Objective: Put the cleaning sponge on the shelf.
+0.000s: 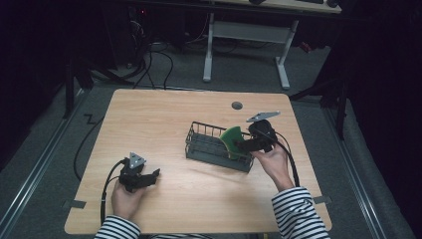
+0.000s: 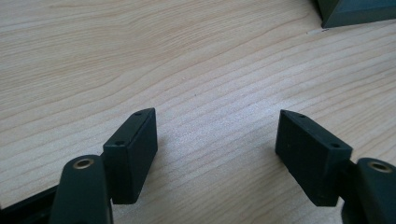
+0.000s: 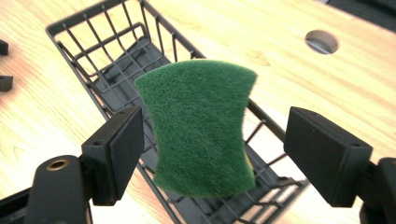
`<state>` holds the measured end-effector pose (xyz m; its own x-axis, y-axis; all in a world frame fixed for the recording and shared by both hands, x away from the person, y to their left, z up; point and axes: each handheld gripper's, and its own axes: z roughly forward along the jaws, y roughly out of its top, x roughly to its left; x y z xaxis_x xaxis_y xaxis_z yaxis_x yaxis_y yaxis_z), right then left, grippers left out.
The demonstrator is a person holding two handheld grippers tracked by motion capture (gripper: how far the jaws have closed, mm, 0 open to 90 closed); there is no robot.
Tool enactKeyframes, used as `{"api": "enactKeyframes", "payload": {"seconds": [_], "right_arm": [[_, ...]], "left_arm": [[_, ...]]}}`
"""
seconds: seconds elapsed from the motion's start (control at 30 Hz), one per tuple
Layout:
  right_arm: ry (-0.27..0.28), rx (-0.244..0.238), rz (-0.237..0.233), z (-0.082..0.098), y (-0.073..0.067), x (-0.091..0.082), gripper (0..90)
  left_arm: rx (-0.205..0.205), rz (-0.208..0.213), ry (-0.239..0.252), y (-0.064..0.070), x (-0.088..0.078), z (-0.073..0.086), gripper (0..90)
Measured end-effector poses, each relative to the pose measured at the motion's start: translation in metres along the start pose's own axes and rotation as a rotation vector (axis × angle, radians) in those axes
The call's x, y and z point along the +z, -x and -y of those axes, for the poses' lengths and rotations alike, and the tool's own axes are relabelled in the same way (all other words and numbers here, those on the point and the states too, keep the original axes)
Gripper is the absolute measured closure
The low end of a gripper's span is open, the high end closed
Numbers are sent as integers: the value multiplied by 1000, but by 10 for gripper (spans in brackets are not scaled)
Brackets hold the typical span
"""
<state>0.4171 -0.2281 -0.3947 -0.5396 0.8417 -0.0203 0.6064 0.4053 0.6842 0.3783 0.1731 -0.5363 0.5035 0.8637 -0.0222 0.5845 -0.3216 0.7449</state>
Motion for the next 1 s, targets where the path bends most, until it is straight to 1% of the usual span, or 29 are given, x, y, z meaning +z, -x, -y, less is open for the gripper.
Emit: {"api": "enactKeyframes", "payload": {"seconds": [0.27, 0.4, 0.47, 0.57, 0.63, 0.77, 0.9, 1.0], "right_arm": [[63, 58, 4, 9, 13, -28, 230], [93, 75, 19, 13, 19, -42, 238], [100, 93, 25, 15, 23, -49, 238], [110, 102, 43, 19, 27, -57, 241], [130, 123, 50, 23, 31, -63, 251], [135, 159, 63, 35, 39, -70, 254], [157, 176, 76, 41, 44, -83, 258], [183, 176, 81, 45, 45, -93, 264]], "left_arm": [[0, -1, 0, 0, 0, 0, 300], [-1, 0, 0, 0, 0, 0, 301], [-1, 1, 0, 0, 0, 0, 300], [-1, 1, 0, 0, 0, 0, 300], [-1, 1, 0, 0, 0, 0, 299], [-2, 2, 1, 0, 0, 0, 298], [-1, 2, 0, 0, 0, 0, 297], [0, 1, 0, 0, 0, 0, 297]]}}
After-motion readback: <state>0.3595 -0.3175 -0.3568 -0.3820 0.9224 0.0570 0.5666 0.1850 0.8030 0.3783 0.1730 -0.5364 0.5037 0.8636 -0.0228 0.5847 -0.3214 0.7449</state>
